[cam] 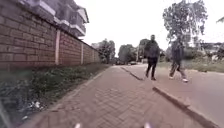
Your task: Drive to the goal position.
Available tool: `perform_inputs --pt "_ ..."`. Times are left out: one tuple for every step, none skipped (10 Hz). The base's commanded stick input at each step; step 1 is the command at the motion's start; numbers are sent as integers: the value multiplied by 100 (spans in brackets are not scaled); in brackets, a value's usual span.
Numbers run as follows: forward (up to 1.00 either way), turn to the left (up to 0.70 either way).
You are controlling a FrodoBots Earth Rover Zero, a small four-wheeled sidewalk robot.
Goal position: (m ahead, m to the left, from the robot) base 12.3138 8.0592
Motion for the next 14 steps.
perform_inputs --pt "50 0" --pt "50 0" --pt "50 0" --pt "50 0" --pt "50 0" --pt "50 0" --pt "50 0" --pt "50 0" --pt "50 0" --pt "50 0" --pt "50 0" --pt "50 0" --pt "50 0" --pt "50 0"
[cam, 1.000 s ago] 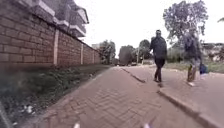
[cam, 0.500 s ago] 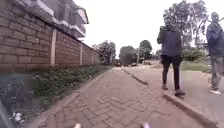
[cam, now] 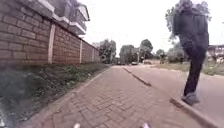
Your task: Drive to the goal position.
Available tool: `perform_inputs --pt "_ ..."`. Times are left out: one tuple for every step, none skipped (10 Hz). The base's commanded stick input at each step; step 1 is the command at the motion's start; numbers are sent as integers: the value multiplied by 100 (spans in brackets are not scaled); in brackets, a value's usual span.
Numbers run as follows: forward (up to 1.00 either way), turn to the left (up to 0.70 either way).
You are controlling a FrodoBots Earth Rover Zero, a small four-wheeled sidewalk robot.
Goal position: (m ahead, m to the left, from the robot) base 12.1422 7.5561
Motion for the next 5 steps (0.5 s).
perform_inputs --pt "50 0" --pt "50 0" --pt "50 0" --pt "50 0" --pt "50 0"
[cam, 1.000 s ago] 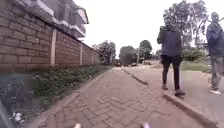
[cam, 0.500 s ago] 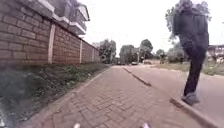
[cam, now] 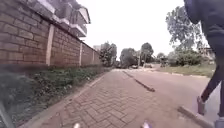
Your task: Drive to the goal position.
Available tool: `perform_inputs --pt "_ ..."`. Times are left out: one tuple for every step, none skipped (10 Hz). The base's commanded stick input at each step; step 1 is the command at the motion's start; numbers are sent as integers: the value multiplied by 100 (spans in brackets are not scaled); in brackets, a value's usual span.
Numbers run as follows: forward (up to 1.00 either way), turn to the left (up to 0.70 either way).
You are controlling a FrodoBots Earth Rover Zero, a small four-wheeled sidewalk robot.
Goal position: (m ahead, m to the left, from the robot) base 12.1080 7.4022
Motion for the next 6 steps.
perform_inputs --pt "50 0" --pt "50 0" --pt "50 0" --pt "50 0" --pt "50 0" --pt "50 0"
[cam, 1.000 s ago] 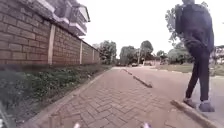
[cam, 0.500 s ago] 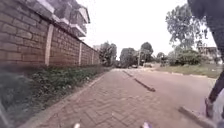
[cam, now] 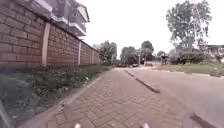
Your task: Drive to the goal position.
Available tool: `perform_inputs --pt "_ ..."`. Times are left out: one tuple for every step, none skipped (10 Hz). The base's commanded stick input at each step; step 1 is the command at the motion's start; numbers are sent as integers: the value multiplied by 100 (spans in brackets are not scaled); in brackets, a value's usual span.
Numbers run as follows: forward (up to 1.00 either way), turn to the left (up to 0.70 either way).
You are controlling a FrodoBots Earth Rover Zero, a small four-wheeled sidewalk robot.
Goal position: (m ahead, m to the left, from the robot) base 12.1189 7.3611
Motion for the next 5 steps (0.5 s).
perform_inputs --pt "50 0" --pt "25 0" --pt "0 0" --pt "0 0" --pt "0 0"
